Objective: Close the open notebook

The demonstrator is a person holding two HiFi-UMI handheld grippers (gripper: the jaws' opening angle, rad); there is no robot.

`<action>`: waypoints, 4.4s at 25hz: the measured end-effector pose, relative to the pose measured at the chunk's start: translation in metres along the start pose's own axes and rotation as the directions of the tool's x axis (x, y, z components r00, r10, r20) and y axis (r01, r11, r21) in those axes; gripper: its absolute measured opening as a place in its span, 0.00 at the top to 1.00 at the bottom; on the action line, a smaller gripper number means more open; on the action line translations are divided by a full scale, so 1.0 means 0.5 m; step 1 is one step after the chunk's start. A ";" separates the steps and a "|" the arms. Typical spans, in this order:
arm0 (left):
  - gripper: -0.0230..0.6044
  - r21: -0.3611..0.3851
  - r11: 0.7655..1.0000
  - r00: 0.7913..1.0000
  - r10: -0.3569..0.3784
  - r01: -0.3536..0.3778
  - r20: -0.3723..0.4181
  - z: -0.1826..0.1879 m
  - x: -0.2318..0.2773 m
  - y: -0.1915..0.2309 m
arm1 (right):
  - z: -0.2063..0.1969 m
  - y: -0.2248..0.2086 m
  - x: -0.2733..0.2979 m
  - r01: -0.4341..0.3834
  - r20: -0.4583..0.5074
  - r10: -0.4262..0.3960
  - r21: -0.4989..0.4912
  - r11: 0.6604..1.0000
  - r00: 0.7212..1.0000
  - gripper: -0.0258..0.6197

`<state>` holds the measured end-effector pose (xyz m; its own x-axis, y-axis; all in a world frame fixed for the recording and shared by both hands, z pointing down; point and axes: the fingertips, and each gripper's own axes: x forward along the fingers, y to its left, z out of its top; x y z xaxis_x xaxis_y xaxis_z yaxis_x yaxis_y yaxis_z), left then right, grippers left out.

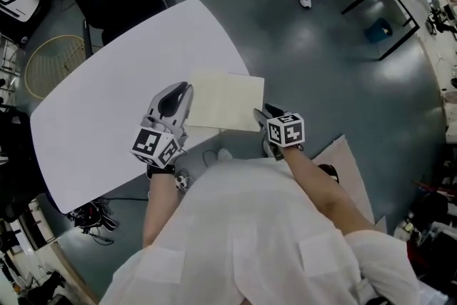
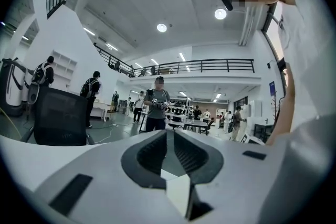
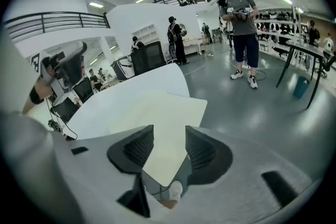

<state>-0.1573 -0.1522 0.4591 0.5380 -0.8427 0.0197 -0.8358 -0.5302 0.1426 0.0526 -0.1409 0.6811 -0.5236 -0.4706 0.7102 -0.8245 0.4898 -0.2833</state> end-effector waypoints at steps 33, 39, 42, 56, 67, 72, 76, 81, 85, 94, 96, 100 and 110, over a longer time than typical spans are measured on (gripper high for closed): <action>0.90 0.009 0.998 0.997 -0.058 0.058 -0.043 0.014 0.047 0.012 | -0.140 -0.013 0.048 -0.018 -0.217 0.118 0.413 0.911 0.969 0.75; 0.90 -0.001 0.998 0.998 -0.055 0.055 -0.026 0.024 0.056 0.009 | -0.067 -0.032 0.026 -0.026 -0.146 0.088 0.382 0.924 0.985 0.84; 0.90 0.007 0.999 0.999 -0.051 0.051 -0.010 0.035 0.060 0.000 | -0.007 -0.043 0.008 -0.041 -0.121 0.082 0.304 0.952 0.989 0.87; 0.90 0.008 0.998 0.997 0.069 -0.070 0.016 0.053 0.026 0.044 | 0.202 0.013 0.011 -0.056 -0.114 0.030 -0.234 0.970 0.993 0.91; 0.90 -0.017 0.984 0.984 0.178 -0.178 0.007 0.036 -0.053 0.104 | 0.202 0.209 0.031 -0.171 -0.146 0.110 -0.526 0.833 0.983 0.91; 0.90 -0.028 0.980 0.981 0.195 -0.194 0.004 0.028 -0.073 0.118 | 0.158 0.267 0.041 -0.237 -0.197 0.151 -0.554 0.798 0.969 0.87; 0.90 -0.029 0.980 0.980 0.197 -0.196 0.005 0.029 -0.083 0.115 | 0.119 0.303 0.047 -0.308 -0.253 0.197 -0.548 0.777 0.947 0.82; 0.90 -0.027 0.980 0.980 0.199 -0.199 0.001 0.026 -0.095 0.111 | 0.076 0.330 0.051 -0.368 -0.299 0.242 -0.509 0.778 0.923 0.74; 0.90 -0.022 0.980 0.980 0.200 -0.200 -0.006 0.020 -0.107 0.112 | 0.078 0.330 0.054 -0.359 -0.274 0.250 -0.491 0.794 0.929 0.75; 0.90 -0.007 0.979 0.979 0.202 -0.202 0.001 0.034 -0.114 0.103 | 0.137 0.297 0.028 -0.306 -0.167 0.258 -0.434 0.847 0.952 0.76; 0.90 0.000 0.980 0.980 0.201 -0.201 0.003 0.042 -0.112 0.103 | 0.171 0.282 0.015 -0.286 -0.115 0.262 -0.419 0.862 0.958 0.76; 0.90 0.015 0.978 0.979 0.206 -0.206 0.013 0.062 -0.116 0.108 | 0.256 0.252 -0.027 -0.236 0.029 0.269 -0.395 0.888 0.963 0.76; 0.90 0.053 0.969 0.970 0.239 -0.242 0.053 0.122 -0.127 0.119 | 0.477 0.172 -0.215 -0.057 0.479 0.263 -0.403 0.914 0.838 0.86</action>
<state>-0.2479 -0.1361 0.4061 0.3161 -0.9487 0.0012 -0.9457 -0.3150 0.0806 -0.0129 -0.2230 0.4266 -0.7583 -0.6165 0.2120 -0.6370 0.7698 -0.0398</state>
